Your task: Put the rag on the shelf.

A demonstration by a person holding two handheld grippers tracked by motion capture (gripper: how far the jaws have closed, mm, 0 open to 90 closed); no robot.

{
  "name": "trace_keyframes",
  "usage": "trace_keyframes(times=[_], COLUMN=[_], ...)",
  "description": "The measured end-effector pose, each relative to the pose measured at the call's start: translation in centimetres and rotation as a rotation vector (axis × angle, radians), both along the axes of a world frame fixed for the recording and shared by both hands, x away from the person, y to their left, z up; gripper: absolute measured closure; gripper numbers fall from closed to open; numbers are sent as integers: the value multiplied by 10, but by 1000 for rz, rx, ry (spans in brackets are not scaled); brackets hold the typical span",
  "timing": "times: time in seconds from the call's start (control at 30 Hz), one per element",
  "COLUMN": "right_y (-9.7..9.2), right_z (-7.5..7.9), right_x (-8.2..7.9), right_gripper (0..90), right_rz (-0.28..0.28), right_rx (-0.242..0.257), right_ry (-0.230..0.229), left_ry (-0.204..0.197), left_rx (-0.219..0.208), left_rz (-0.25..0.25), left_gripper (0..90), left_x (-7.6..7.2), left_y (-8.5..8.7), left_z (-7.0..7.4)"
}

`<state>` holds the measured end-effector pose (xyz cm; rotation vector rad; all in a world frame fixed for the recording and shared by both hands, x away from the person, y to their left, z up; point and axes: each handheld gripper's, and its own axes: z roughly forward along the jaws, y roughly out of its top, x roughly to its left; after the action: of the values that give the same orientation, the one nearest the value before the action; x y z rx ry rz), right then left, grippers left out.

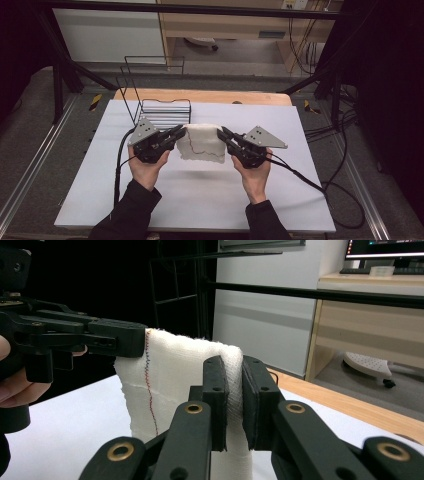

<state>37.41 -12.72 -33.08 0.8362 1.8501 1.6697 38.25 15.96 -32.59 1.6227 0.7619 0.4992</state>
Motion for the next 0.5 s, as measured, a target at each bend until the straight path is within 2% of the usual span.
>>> trace_keyframes(times=[0.5], right_y=[9], right_z=[11], right_x=[0], right_gripper=[821], right_rz=[11], right_rx=[34], right_ry=[-48], left_ry=[-43], left_rx=[-30], left_rz=[19], left_gripper=[824], left_x=[-2], left_y=[9], left_z=[9])
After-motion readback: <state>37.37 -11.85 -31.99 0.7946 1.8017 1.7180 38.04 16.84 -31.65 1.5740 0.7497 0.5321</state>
